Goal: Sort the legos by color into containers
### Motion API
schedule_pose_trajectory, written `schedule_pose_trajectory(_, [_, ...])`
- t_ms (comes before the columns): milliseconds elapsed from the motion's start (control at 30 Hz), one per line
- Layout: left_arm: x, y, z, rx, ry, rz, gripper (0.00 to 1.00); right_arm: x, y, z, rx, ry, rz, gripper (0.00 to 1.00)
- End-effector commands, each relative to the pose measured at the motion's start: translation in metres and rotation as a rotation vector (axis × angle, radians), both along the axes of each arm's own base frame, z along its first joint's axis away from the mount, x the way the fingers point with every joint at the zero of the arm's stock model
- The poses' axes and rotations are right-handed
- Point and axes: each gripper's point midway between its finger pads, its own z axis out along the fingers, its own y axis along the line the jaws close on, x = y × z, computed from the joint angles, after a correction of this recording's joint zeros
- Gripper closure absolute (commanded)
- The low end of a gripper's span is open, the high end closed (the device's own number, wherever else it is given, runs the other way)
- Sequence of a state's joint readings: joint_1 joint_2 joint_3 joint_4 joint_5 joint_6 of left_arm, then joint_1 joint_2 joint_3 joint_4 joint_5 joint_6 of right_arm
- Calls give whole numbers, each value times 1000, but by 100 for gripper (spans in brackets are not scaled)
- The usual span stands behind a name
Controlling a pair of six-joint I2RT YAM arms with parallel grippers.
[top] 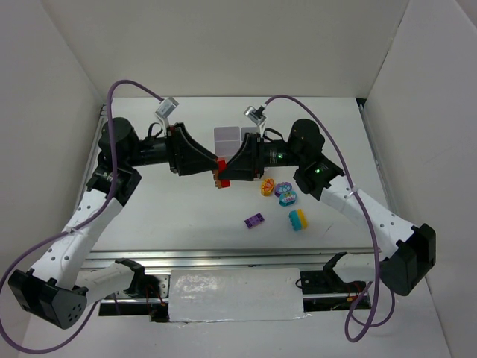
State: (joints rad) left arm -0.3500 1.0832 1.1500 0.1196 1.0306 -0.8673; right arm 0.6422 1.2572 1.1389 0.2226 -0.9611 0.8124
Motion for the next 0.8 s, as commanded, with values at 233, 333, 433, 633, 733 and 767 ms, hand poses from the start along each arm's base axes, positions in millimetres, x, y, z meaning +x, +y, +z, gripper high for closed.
schedule_pose_trajectory(233, [-13, -1, 10, -24, -67, -62, 33, -2, 0, 23, 62, -68, -10, 100])
schedule_pose_trajectory(333, [-14, -2, 8, -26, -65, -68, 32, -1, 0, 26, 74, -80, -22, 100])
schedule_pose_trajectory(433, [-14, -1, 5, -21, -61, -66, 35, -2, -1, 30, 84, -94, -20, 100])
schedule_pose_trajectory(633, [-15, -2, 6, -25, -68, -76, 56, -2, 0, 29, 86, -90, -12, 100])
schedule_pose_trajectory(733, [-15, -2, 8, -27, -70, -79, 85, -2, 0, 25, 84, -87, -10, 100])
schedule_pose_trajectory(767, [-15, -2, 9, -27, -74, -81, 99, -3, 0, 25, 84, -85, -6, 100])
